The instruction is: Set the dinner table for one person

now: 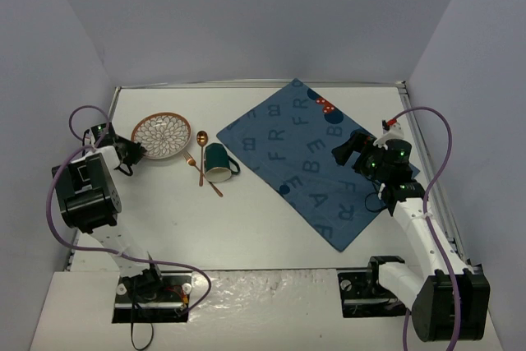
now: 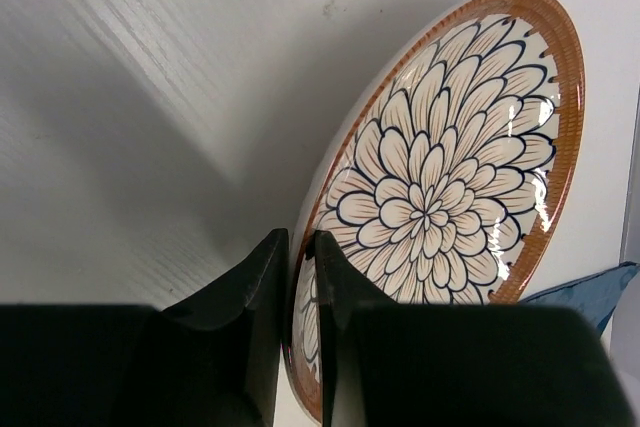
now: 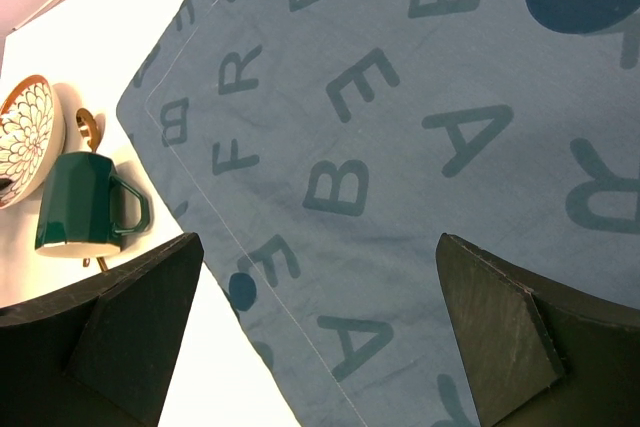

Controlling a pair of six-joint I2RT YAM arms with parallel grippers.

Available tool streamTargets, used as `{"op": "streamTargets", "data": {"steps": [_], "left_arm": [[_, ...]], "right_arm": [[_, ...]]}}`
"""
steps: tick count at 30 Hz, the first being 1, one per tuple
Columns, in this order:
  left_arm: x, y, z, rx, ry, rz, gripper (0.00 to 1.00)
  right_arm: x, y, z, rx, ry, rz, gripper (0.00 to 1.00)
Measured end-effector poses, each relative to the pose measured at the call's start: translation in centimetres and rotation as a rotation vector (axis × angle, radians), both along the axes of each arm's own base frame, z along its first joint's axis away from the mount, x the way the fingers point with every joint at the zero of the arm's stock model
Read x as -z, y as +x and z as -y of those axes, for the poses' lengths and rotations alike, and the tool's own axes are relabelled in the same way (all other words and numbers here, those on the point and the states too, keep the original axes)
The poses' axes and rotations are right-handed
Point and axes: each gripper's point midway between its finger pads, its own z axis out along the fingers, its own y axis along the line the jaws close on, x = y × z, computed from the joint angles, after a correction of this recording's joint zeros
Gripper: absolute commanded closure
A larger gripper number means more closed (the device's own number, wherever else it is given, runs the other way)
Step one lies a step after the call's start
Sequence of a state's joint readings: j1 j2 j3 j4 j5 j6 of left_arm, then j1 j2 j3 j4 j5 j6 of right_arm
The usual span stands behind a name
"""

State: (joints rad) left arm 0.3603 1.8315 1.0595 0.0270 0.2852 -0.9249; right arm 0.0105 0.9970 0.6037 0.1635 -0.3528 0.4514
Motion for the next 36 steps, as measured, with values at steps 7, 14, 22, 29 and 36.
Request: {"op": "streamTargets", "data": {"steps": [7,14,22,29,36], "left_arm": [[-3.5,-0.5,0.0,0.008,0.022,0.007,1.00],[-9.9,-0.4,-0.5,0.026,0.072,0.072,1.00],[-19.4,1.5,5.2,0.248,0.081,0.282,1.00],[-21.6,-0.8,19.1,0.616,0.007,0.358,1.00],[-20.4,-4.6,28.9,0.863,-0.072,0.358,1.00]], "right_arm": [[-0.2,-0.1,-0.6,-0.029,0.013,0.004,0.00],[-0.5,-0.4,-1.3,-0.059,0.038,0.002,0.01],[-4.7,0.0,-3.9,-0.138,0.092,0.054,0.01],[-8.2,0.2,-8.8,-0.265,0.155,0.074,0.01],[-8.6,0.8,-12.2,-0.323,0.196,0.026,0.02]]}}
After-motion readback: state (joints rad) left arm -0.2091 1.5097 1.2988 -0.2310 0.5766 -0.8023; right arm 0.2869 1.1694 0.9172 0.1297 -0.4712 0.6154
